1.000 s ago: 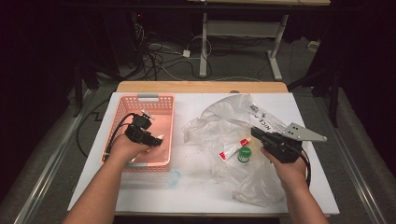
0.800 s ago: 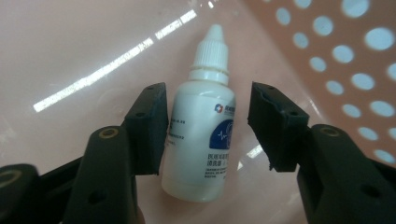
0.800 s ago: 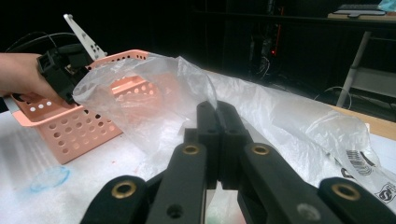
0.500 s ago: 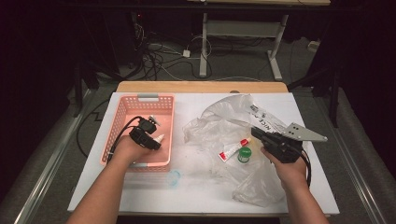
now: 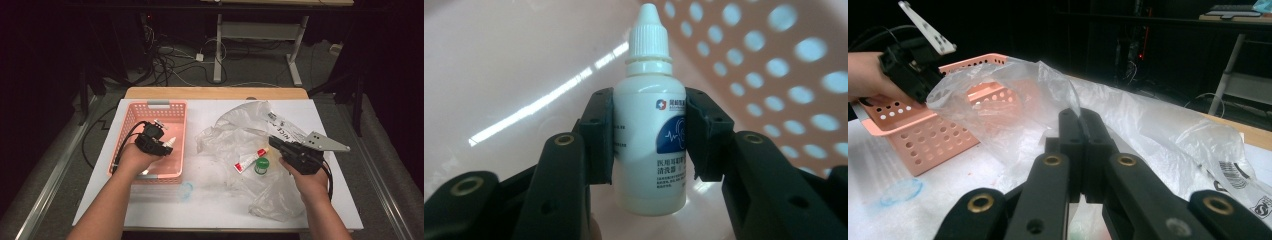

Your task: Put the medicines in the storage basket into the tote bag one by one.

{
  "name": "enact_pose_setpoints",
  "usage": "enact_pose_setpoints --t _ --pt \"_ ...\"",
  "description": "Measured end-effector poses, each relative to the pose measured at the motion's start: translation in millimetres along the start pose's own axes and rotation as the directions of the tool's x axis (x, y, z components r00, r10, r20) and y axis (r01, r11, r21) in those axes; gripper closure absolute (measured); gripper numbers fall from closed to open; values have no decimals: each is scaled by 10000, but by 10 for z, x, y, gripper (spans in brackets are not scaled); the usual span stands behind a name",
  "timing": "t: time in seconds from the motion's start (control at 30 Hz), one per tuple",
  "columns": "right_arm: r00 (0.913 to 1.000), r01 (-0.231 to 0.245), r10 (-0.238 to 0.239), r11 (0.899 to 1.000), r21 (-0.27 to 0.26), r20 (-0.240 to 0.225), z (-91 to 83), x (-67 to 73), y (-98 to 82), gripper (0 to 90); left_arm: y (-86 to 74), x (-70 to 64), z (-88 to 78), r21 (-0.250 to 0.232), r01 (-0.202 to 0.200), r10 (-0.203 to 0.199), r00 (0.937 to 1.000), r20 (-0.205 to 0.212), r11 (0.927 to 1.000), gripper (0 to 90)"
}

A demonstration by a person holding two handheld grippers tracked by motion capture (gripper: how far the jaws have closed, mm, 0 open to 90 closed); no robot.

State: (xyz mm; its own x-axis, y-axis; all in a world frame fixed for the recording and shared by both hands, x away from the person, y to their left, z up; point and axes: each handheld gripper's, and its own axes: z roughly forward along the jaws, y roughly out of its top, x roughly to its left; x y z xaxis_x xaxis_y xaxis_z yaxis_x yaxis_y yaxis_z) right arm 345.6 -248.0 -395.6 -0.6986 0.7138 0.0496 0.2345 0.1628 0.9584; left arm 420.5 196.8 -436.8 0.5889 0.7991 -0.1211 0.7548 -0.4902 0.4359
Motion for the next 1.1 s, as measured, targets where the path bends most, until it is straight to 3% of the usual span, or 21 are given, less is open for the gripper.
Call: enact_pose_setpoints --t 0.13,0.33,0.57,0.73,1.0,1.1 --pt "10000 22 -22 10000 -23 -3 -7 0 8 900 -42 -53 -154 -903 17 -5 9999 129 9959 575" --pt "10000 56 -56 10000 -23 -33 1 6 6 900 -145 -176 -293 -1959 -20 73 9996 260 9806 575" --pt "10000 46 -46 10000 -21 -29 -7 21 11 900 -295 -318 -389 -3091 -128 274 9987 428 9510 575" --pt "10000 69 -69 10000 -21 -34 2 25 7 900 -412 -451 -444 -3916 -170 396 9980 496 9200 575" --pt "9999 103 -103 9999 38 -25 6 36 1 900 -558 -618 -450 -4684 -209 629 9953 742 8833 576" --pt "10000 97 -97 9999 48 -23 10 33 -1 900 -583 -675 -467 -4805 -321 785 9940 768 8764 576"
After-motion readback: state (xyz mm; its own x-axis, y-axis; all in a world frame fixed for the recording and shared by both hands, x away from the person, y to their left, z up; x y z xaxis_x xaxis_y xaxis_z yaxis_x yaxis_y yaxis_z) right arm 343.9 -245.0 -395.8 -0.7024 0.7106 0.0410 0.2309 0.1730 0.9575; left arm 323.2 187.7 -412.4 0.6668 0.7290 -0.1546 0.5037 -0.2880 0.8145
